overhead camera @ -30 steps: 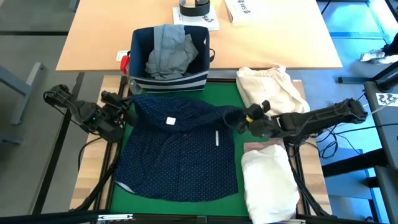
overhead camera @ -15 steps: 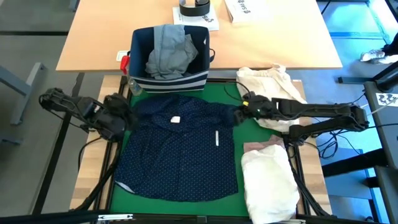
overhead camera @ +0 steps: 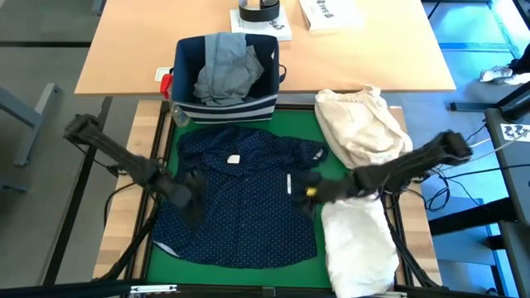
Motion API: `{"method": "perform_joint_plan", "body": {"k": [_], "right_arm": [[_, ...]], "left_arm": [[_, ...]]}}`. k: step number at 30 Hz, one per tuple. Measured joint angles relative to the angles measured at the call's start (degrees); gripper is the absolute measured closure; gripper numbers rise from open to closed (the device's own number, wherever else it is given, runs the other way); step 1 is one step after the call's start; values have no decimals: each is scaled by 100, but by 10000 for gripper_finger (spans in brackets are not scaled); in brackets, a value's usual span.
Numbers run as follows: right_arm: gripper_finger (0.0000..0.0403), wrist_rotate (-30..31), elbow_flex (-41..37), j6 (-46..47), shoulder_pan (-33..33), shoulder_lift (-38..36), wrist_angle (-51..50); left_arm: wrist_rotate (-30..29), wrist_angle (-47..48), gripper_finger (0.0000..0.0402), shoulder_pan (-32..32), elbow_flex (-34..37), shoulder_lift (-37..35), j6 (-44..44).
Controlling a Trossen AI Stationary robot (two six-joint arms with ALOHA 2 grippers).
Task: Fold laundry
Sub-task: Fold the blue polo shirt
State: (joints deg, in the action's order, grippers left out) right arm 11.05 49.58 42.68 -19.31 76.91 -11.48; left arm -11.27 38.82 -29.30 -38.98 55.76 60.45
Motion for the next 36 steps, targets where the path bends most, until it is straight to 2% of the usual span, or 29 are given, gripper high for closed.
{"method": "perform_joint_plan", "body": {"k": [5, 9, 12, 15, 20, 22, 24, 27, 29, 33, 36], "right_arm": [[230, -32, -7, 133, -582, 1147, 293], [230, 181, -7, 198, -947, 1836, 568], [230, 297, -4, 195, -1171, 2243, 587], [230, 331, 3, 187, -1412, 2488, 596], [230, -55, 13, 186, -1916, 2558, 977], [230, -294, 7, 130, -2119, 2553, 1170], [230, -587, 78, 56, -2267, 2552, 1143], [230, -912, 395, -103, -2359, 2523, 674], [230, -988, 696, -339, -2344, 2434, 205], [230, -715, 1513, -1193, -2094, 2223, -999], [230, -48, 2124, -1797, -1811, 2179, -1926]], "left_arm": [[426, -1229, 276, -480, 562, 1094, 461], [487, -1649, 276, -904, 600, 2077, 1101], [604, -2392, 276, -1225, 576, 2806, 1452], [624, -3349, 276, -1571, 509, 3394, 1960], [499, -4630, 276, -2050, 197, 4056, 2318], [599, -4567, 276, -2170, -96, 4214, 2285], [937, -4413, 276, -2244, -331, 4298, 2175], [1491, -4103, 276, -2239, -593, 4257, 2175], [1602, -3873, 276, -2147, -797, 4039, 2136], [1380, -2957, 276, -1868, -1231, 3365, 1513], [865, -1739, 276, -1587, -1556, 2733, 705]]}}
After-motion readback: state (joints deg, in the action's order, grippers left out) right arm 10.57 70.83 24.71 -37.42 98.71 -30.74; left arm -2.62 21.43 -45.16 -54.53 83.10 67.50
